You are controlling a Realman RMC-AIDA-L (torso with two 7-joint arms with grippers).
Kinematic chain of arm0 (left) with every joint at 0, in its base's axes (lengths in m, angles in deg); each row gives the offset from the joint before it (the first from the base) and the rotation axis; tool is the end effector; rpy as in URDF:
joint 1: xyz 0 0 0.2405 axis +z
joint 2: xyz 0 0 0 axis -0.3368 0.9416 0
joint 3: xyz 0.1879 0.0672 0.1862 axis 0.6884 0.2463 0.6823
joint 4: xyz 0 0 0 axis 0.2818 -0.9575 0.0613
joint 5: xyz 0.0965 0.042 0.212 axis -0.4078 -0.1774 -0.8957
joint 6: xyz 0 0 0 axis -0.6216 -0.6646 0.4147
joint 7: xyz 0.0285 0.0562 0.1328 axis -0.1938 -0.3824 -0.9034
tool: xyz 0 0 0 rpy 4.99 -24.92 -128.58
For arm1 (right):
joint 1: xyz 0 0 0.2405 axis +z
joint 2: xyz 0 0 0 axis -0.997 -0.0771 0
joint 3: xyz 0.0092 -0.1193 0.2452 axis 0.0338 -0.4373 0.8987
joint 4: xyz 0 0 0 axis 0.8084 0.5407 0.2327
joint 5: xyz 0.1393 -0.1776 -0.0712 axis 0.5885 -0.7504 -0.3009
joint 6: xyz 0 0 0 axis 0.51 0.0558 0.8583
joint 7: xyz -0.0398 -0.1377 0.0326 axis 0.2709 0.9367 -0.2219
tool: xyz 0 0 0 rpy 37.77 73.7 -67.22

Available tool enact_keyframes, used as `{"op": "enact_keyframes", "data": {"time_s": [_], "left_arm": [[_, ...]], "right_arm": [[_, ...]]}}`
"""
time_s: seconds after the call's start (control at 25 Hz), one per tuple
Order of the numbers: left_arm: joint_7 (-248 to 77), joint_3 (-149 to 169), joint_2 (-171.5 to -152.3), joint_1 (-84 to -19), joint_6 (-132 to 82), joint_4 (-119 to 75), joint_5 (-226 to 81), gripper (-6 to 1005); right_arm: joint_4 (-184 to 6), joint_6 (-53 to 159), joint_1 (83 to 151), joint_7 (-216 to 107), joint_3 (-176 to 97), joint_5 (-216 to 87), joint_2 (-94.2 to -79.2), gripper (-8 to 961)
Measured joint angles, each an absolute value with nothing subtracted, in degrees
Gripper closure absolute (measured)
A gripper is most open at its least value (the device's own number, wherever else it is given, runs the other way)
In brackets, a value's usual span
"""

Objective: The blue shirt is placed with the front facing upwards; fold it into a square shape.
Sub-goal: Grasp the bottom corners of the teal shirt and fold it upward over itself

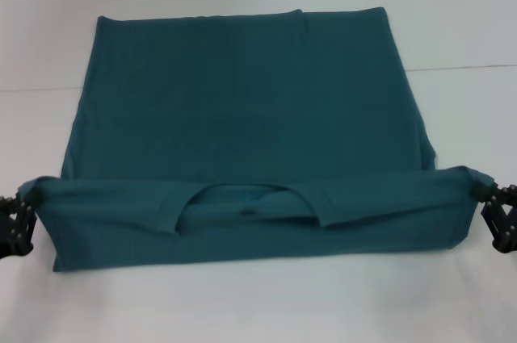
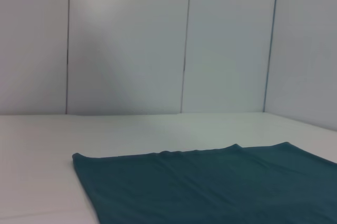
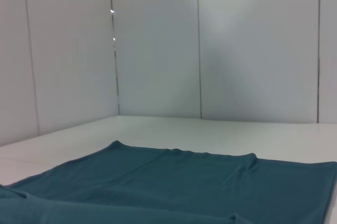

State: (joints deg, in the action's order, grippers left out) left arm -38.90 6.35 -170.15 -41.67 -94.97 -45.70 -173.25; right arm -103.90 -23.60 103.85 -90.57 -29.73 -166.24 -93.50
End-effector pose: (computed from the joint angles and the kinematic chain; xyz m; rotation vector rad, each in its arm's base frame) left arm -0.3979 0.3058 -0.0040 -1.9645 -0.6659 -0.6998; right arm 0.4073 0.2720 -0.0010 -1.9989 0.5706 0.7304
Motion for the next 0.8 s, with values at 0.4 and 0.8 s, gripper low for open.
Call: {"op": "enact_keyframes", "data": {"time_s": [0.4, 0.8], "left_arm": [[-39.3, 6.4, -170.71, -47.8, -85.3, -44.2, -172.9, 968], [-42.7, 6.5, -170.66, -54.5, -73.3, -41.3, -169.3, 967]], "right_arm": [[-103.4, -17.3, 107.9, -91.6, -29.7, -164.0, -93.51, 809], [-102.3, -7.8, 113.7, -91.5, -29.6, -163.0, -93.53, 806]]}}
